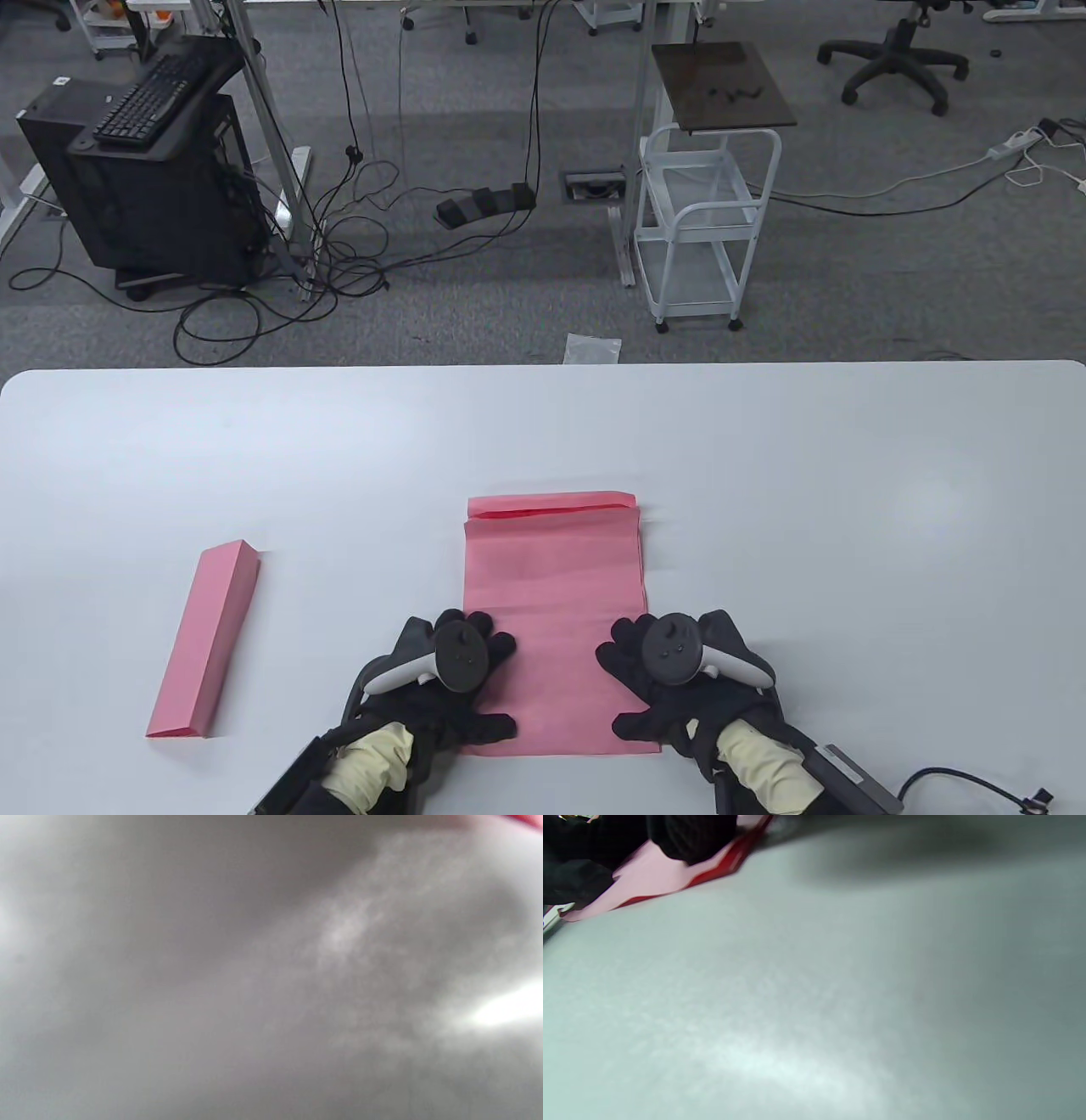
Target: Unfold complexly folded papers and stack
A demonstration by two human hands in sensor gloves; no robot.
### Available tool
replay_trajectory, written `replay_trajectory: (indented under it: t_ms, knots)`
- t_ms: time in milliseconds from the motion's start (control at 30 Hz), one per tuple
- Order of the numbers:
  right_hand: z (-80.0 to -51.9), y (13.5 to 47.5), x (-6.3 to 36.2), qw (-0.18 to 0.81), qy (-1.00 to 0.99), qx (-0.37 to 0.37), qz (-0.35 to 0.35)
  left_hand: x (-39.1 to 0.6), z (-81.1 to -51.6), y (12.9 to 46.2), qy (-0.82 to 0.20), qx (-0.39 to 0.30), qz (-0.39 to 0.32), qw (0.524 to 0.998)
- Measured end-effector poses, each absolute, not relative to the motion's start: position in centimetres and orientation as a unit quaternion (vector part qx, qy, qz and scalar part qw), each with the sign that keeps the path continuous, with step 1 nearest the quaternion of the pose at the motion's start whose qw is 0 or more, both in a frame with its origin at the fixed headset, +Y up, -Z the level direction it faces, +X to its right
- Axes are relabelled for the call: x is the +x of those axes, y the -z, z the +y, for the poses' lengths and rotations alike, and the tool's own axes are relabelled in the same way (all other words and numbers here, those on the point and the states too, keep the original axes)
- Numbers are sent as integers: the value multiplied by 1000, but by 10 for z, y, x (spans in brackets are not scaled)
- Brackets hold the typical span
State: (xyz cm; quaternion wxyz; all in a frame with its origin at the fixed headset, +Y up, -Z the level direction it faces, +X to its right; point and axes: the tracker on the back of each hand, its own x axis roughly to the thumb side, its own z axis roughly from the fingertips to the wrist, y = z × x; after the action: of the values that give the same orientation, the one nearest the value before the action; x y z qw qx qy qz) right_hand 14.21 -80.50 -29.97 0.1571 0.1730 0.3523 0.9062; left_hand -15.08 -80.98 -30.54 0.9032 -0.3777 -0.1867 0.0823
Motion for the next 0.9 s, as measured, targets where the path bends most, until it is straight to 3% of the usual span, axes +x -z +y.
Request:
replay_trajectory:
  t_ms: [100,167,233,433,533,700,900]
  knots:
    - [-805,300,142,155,-906,173,354,-139,-792,306,-47,-384,-178,905]
    - [-806,300,142,159,-906,173,352,-123,-782,302,-47,-326,-201,923]
    - [-807,300,143,165,-904,172,354,-105,-779,295,-68,-346,-234,906]
    - [-807,300,143,168,-904,170,354,-74,-797,289,-51,-383,-239,891]
    - [-807,300,143,168,-904,170,354,-83,-799,290,-48,-370,-239,897]
    - [-807,300,143,169,-905,169,353,-134,-798,288,-19,-386,-196,901]
    - [-807,300,143,169,-905,169,353,-173,-799,287,-50,-401,-153,902]
